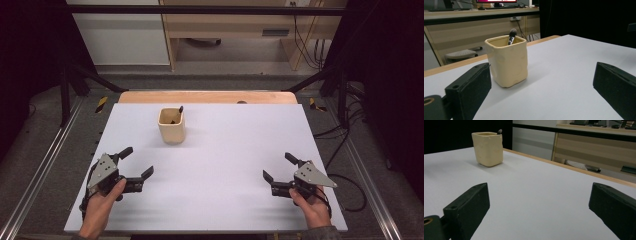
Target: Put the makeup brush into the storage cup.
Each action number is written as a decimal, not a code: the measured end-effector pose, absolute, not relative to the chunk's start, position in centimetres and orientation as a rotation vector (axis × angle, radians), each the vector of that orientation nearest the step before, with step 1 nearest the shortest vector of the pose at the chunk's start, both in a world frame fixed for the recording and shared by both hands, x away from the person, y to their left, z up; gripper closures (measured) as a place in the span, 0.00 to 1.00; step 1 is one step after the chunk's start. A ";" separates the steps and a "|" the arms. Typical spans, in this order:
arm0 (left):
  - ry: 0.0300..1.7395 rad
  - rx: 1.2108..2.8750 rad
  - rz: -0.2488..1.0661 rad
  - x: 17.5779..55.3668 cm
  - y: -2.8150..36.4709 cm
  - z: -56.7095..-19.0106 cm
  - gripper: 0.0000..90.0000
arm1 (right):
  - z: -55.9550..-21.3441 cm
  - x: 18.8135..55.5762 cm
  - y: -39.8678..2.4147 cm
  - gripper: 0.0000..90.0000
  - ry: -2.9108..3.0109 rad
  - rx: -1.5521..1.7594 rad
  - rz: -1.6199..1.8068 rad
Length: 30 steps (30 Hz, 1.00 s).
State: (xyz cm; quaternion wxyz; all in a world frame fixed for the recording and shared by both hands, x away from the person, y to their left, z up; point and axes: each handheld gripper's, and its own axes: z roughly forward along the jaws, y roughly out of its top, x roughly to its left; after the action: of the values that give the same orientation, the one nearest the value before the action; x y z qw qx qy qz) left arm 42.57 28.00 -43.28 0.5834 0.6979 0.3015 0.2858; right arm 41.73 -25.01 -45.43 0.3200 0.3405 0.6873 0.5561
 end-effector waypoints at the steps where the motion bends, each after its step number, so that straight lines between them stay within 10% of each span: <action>1: 0.703 1.627 0.670 42.4 28.2 -43.3 0.01 | -45.4 41.7 -25.1 0.04 1.806 0.897 1.461; 30: 0.720 1.581 0.706 40.8 31.1 -43.9 0.01 | -45.9 41.1 -26.3 0.04 1.795 0.925 1.452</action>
State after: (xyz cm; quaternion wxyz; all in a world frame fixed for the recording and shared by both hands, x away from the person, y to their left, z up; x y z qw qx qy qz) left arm 40.78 31.11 -43.93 0.5918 0.6796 0.3097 0.3035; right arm 41.12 -26.34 -45.93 0.3216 0.3521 0.6833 0.5529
